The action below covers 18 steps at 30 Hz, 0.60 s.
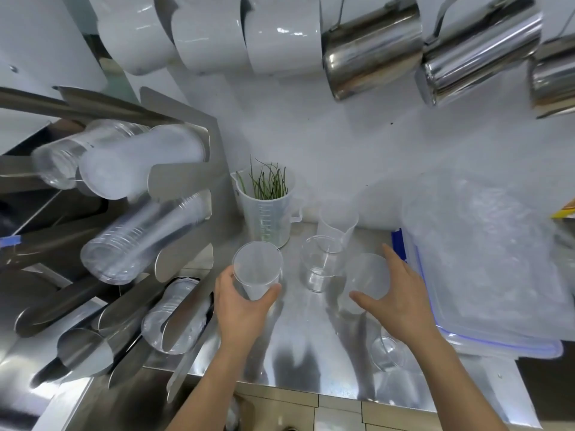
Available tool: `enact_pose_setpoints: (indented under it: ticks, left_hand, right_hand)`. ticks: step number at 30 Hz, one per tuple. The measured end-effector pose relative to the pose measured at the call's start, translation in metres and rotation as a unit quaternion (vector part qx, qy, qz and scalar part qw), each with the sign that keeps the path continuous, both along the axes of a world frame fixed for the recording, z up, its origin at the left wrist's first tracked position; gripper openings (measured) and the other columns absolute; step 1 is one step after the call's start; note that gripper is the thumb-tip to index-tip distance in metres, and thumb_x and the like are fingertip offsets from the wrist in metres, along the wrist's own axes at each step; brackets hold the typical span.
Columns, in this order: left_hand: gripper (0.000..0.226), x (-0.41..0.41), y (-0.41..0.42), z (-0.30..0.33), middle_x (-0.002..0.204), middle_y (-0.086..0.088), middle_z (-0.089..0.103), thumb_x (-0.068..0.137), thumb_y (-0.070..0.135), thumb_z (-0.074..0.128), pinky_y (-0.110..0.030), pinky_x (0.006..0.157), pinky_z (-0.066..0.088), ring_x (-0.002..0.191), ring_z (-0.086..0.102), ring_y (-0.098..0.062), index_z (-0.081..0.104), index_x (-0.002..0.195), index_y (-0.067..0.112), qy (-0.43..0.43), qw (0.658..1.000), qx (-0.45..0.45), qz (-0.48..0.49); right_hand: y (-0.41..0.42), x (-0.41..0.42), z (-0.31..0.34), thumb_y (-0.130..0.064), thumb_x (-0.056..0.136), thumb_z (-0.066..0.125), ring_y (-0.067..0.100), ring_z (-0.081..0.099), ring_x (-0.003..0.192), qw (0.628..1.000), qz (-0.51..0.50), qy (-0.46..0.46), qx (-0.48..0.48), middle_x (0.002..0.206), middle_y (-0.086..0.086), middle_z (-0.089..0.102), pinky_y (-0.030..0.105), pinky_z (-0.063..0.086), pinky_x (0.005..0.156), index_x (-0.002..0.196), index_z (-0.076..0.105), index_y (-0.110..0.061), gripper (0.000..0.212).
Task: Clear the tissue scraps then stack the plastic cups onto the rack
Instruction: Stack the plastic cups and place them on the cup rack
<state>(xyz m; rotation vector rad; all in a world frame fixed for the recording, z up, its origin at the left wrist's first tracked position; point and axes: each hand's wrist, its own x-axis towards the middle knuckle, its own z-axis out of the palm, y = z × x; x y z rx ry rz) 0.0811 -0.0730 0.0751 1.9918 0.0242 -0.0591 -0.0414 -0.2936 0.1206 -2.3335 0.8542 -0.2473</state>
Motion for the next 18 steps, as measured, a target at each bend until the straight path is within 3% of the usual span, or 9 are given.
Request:
enact_pose_setpoints:
  ticks: [3, 7, 11, 14, 16, 18]
  left_hand:
    - [0.077, -0.002, 0.000, 0.005, 0.121, 0.008, 0.057, 0.054, 0.042, 0.089, -0.044, 0.096, 0.051, 0.113, 0.057, -0.020, 0.049, 0.119, 0.033, -0.004, 1.000, -0.012, 0.002]
    - [0.075, -0.012, 0.002, 0.013, 0.116, 0.015, 0.060, 0.057, 0.032, 0.091, -0.029, 0.086, 0.048, 0.109, 0.059, -0.013, 0.048, 0.118, 0.034, -0.014, 0.999, -0.033, -0.015]
    - [0.074, -0.023, 0.004, 0.024, 0.113, 0.018, 0.062, 0.057, 0.035, 0.090, -0.018, 0.077, 0.044, 0.106, 0.059, -0.001, 0.046, 0.115, 0.035, -0.034, 0.997, -0.024, -0.063]
    - [0.076, -0.029, 0.005, 0.030, 0.117, 0.020, 0.061, 0.053, 0.044, 0.087, -0.028, 0.085, 0.048, 0.110, 0.057, -0.006, 0.044, 0.117, 0.042, -0.051, 0.994, -0.003, -0.098]
    - [0.076, -0.032, 0.006, 0.034, 0.118, 0.019, 0.060, 0.053, 0.043, 0.086, -0.032, 0.089, 0.049, 0.112, 0.057, -0.007, 0.044, 0.116, 0.044, -0.062, 0.991, 0.000, -0.122]
    - [0.075, -0.035, 0.006, 0.038, 0.119, 0.018, 0.061, 0.053, 0.037, 0.086, -0.034, 0.092, 0.050, 0.113, 0.057, -0.005, 0.046, 0.117, 0.044, -0.069, 0.988, -0.006, -0.141]
  right_hand:
    - [-0.002, -0.009, 0.022, -0.043, 0.067, 0.083, 0.022, 0.038, 0.139, 0.999, 0.001, -0.042, -0.002, 0.153, -0.002, 0.041, 0.040, 0.035, 0.111, 0.150, 0.028, -0.025, 0.102]
    - [-0.001, -0.023, 0.060, -0.037, 0.065, 0.087, 0.016, 0.044, 0.134, 0.990, 0.010, -0.140, 0.004, 0.147, -0.007, 0.048, 0.039, 0.040, 0.108, 0.148, 0.034, -0.029, 0.098]
    - [0.007, -0.029, 0.092, -0.045, 0.064, 0.086, 0.008, 0.051, 0.128, 0.956, 0.047, -0.281, 0.072, 0.139, -0.013, 0.054, 0.031, 0.045, 0.104, 0.143, 0.040, -0.036, 0.092]
    - [0.013, -0.027, 0.103, -0.050, 0.058, 0.085, 0.015, 0.052, 0.130, 0.921, 0.096, -0.354, 0.134, 0.139, -0.007, 0.055, 0.036, 0.047, 0.104, 0.142, 0.042, -0.030, 0.096]
    - [0.017, -0.024, 0.103, -0.041, 0.059, 0.085, 0.017, 0.052, 0.131, 0.905, 0.127, -0.369, 0.168, 0.139, -0.002, 0.056, 0.039, 0.047, 0.104, 0.144, 0.042, -0.023, 0.097]
    - [0.022, -0.021, 0.101, -0.031, 0.060, 0.082, 0.019, 0.052, 0.131, 0.899, 0.153, -0.366, 0.186, 0.139, 0.000, 0.056, 0.032, 0.046, 0.105, 0.144, 0.041, -0.017, 0.095]
